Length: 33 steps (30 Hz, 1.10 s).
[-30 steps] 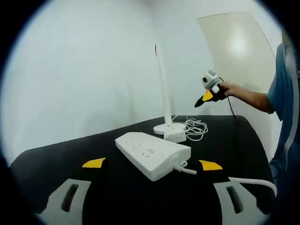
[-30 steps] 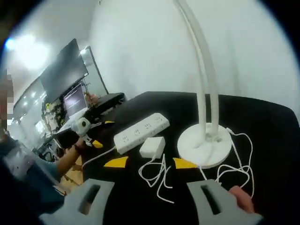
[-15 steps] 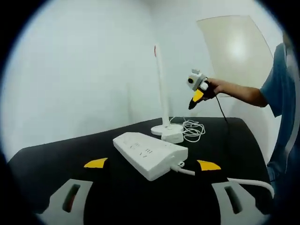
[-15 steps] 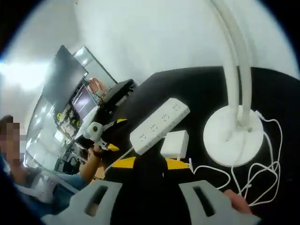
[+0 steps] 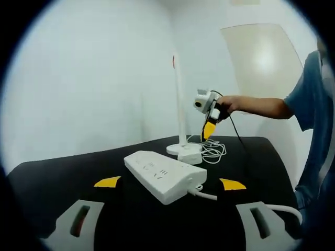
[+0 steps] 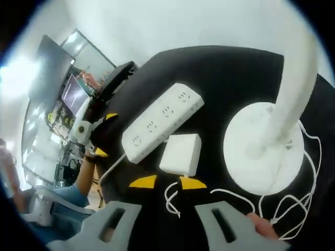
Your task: Insert the desk lamp plug into the socket, turn on the power strip switch, turn on the lamp switch, then turn off the lamp switch, turn off the power strip switch, and remove the plug from the socket.
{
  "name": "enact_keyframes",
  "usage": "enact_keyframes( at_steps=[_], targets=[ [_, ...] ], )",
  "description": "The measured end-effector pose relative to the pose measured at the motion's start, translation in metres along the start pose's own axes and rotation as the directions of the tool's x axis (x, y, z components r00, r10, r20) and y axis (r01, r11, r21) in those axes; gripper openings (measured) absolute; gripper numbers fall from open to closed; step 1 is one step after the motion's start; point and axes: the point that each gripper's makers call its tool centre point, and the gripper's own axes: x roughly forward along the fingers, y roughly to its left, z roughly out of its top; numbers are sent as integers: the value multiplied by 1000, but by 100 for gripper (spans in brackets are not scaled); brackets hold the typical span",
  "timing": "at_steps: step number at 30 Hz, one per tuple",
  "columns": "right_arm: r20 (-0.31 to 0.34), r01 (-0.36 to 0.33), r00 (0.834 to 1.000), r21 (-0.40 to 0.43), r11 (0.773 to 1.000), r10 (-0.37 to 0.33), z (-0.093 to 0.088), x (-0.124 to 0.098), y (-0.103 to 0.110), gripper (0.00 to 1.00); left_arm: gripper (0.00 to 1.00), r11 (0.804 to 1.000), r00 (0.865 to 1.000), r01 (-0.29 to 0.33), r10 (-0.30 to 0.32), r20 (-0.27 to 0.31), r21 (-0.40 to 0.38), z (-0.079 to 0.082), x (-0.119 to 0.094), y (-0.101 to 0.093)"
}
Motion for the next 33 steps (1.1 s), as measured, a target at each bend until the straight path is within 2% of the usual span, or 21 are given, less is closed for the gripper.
enact_keyframes(
  at_steps=[9, 12, 26, 29, 33],
  targets=[
    [-86, 81, 993, -10, 997, -82, -18, 13, -4, 15, 69, 1000, 1000, 12, -12, 8, -2, 2, -2, -4],
    [-106, 94, 990, -7, 996, -94, -19, 15, -12, 15, 69, 1000, 1000, 16, -16, 9, -5, 3, -2, -4],
    [-135, 67, 989, 34, 997, -61, -27, 33, -11, 12, 69, 1000, 1000, 23, -23, 11, -12, 3, -2, -5],
    [-123, 51, 991, 44, 998, -45, -23, 34, -17, 12, 69, 1000, 1000, 25, -25, 8, -12, 3, -1, -6],
    [-92, 18, 996, 83, 996, -11, -23, 35, -16, 12, 69, 1000, 1000, 25, -25, 9, -15, 3, -1, -5]
  ],
)
